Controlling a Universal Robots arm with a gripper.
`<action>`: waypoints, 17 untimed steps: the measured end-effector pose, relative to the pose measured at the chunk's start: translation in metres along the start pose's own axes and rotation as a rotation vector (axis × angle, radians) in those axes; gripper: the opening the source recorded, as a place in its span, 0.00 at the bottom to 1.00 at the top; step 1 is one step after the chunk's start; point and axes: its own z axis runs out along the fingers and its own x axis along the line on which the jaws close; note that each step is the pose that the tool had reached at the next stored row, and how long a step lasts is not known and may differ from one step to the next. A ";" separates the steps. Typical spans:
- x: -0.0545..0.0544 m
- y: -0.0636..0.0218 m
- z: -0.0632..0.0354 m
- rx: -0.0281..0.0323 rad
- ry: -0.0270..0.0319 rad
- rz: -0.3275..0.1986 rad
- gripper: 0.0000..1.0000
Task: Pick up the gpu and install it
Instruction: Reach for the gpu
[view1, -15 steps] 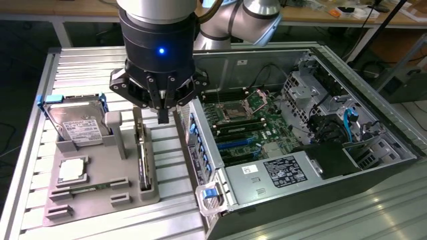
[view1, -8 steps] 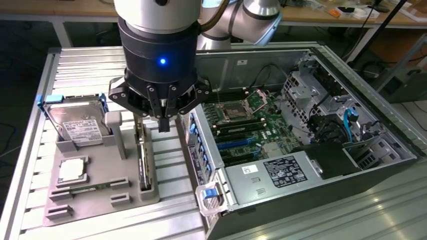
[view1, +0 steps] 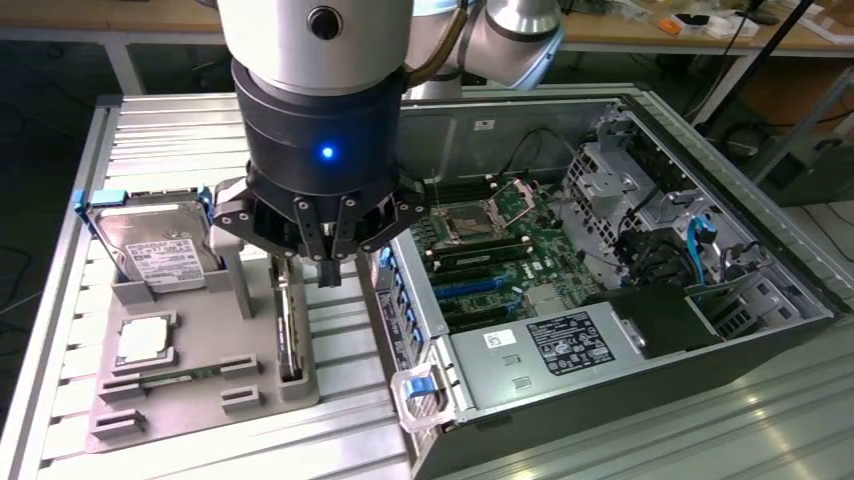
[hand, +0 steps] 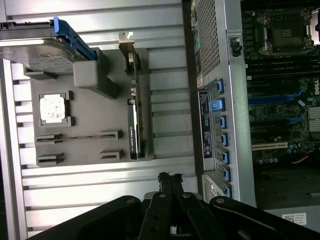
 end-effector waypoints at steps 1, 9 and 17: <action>0.000 -0.0015 0.0000 0.0000 0.0001 0.000 0.11; 0.014 -0.0018 0.0003 -0.0001 0.0001 0.000 0.11; 0.022 0.0053 0.0005 0.0008 0.0007 0.000 0.11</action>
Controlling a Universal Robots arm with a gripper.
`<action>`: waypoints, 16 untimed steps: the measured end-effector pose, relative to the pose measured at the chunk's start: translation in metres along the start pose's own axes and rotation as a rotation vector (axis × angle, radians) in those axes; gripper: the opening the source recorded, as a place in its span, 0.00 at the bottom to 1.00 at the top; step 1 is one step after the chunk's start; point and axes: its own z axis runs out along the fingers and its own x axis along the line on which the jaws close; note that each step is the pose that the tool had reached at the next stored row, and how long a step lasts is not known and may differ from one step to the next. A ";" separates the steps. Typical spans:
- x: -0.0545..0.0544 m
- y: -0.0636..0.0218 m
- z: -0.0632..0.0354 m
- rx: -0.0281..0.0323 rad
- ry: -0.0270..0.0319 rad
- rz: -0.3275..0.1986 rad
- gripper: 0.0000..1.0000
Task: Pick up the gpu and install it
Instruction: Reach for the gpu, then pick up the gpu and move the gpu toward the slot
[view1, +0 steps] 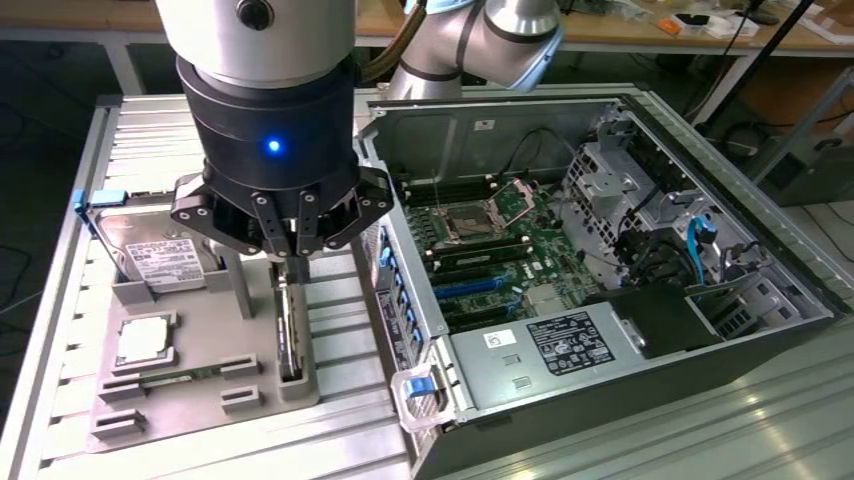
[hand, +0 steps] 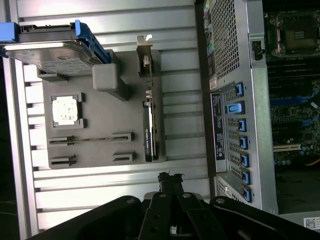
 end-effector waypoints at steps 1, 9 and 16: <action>0.000 0.0000 0.0000 0.0000 0.0000 0.000 0.11; 0.000 0.0000 0.0000 0.0000 0.0000 0.000 0.11; 0.000 0.0000 0.0000 0.0000 0.0000 0.000 0.29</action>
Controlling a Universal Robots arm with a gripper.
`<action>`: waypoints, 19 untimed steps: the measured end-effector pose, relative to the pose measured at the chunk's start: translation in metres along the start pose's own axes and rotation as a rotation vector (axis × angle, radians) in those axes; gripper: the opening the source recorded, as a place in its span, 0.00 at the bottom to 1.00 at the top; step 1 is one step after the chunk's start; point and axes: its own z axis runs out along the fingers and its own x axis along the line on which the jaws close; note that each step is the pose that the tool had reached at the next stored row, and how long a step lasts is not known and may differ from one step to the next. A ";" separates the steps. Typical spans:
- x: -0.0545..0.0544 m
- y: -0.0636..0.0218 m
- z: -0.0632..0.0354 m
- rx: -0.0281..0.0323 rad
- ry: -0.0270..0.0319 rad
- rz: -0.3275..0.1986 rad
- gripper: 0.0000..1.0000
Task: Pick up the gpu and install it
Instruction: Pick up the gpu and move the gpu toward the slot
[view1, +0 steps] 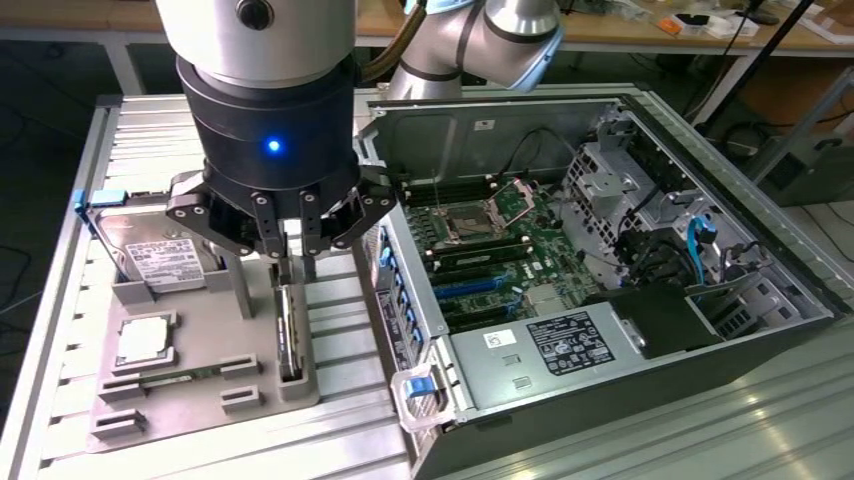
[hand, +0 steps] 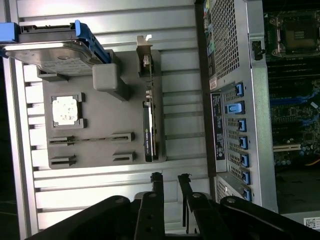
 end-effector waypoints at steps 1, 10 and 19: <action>0.000 0.0000 0.0000 0.0000 0.0000 0.000 0.29; 0.000 0.0015 0.0007 0.0001 0.0000 0.000 0.54; 0.001 0.0057 0.0078 0.0003 0.0002 0.000 0.54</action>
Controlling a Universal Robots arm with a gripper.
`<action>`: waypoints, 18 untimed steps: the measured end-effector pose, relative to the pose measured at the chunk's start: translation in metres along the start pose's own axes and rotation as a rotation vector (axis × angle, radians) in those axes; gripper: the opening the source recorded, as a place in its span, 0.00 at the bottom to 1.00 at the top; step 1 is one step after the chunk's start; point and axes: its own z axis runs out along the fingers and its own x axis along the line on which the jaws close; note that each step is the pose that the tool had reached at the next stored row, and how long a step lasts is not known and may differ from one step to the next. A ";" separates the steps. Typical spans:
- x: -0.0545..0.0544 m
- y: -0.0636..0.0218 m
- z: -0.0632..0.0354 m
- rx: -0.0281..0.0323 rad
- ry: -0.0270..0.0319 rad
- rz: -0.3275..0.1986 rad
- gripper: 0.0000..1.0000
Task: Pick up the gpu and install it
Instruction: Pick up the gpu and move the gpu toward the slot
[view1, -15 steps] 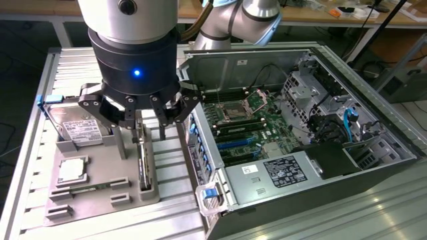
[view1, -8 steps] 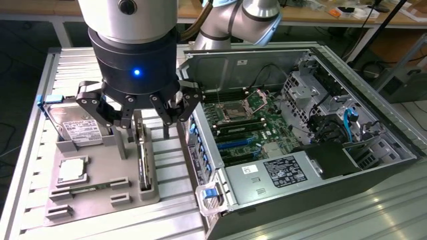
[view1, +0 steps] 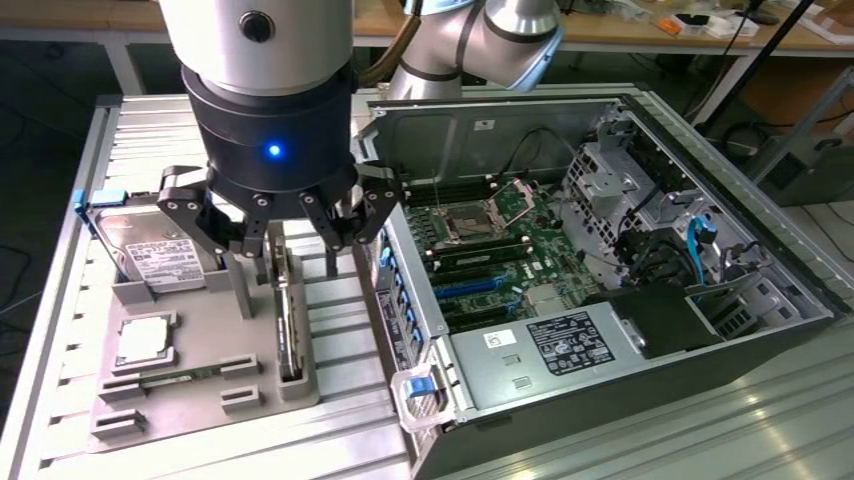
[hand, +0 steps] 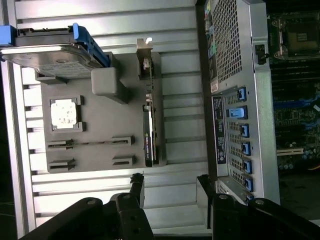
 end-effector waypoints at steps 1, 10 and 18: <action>0.000 0.0001 0.0019 -0.0001 -0.0002 0.000 0.54; 0.000 -0.0001 0.0096 0.0002 -0.0002 0.000 0.54; 0.000 -0.0002 0.0109 0.0002 -0.0001 0.000 0.54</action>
